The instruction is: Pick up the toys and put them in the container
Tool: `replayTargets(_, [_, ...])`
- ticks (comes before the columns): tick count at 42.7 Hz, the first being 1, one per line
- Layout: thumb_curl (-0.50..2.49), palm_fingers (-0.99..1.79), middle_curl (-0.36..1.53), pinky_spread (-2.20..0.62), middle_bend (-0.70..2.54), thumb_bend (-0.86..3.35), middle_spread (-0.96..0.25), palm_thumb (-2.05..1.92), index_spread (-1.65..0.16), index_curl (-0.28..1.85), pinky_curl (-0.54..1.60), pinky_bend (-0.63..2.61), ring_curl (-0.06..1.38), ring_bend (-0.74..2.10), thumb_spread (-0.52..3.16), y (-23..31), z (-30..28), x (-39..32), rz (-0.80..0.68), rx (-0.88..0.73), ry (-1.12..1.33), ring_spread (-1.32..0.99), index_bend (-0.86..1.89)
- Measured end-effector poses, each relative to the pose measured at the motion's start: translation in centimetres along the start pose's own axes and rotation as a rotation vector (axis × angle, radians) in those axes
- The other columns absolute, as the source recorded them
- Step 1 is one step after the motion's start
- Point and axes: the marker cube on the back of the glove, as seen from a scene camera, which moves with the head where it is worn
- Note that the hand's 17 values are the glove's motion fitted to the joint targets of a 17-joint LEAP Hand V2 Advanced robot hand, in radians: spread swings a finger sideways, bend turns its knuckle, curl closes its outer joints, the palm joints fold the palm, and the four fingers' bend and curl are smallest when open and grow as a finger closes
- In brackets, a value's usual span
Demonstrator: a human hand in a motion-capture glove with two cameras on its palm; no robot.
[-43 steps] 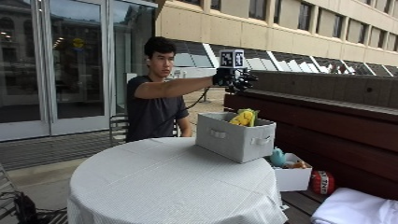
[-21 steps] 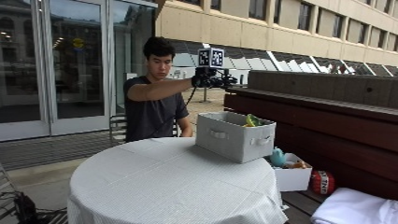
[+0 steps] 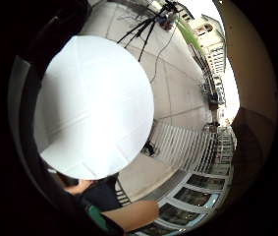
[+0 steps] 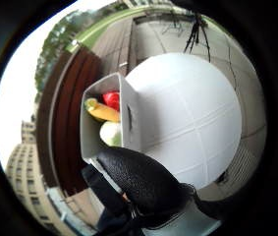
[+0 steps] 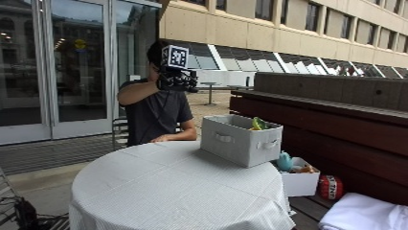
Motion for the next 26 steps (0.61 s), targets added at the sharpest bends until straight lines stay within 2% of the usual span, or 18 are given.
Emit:
replayTargets(11, [0.17,-0.15,0.45,-0.08,0.19,-0.13,-0.05,-0.19,-0.29,0.21,0.28,0.80,0.23,0.33,0.91,1.6,2.4,6.9,0.110,-0.046,-0.006,-0.17,0.15])
replayTargets(20, [0.14,-0.14,0.42,-0.11,0.16,-0.13,-0.06,-0.19,-0.27,0.24,0.27,0.71,0.23,0.24,0.90,2.9,3.7,9.9,0.119,-0.041,0.006,-0.22,0.15])
replayTargets(24, [0.13,-0.14,0.41,-0.12,0.16,-0.13,-0.06,-0.19,-0.26,0.25,0.27,0.67,0.23,0.22,0.90,3.4,3.9,10.2,0.266,-0.077,0.014,-0.23,0.15])
replayTargets(26, [0.13,-0.14,0.40,-0.12,0.16,-0.13,-0.06,-0.19,-0.26,0.25,0.27,0.66,0.23,0.21,0.90,3.5,4.2,10.7,0.264,-0.066,0.017,-0.24,0.14])
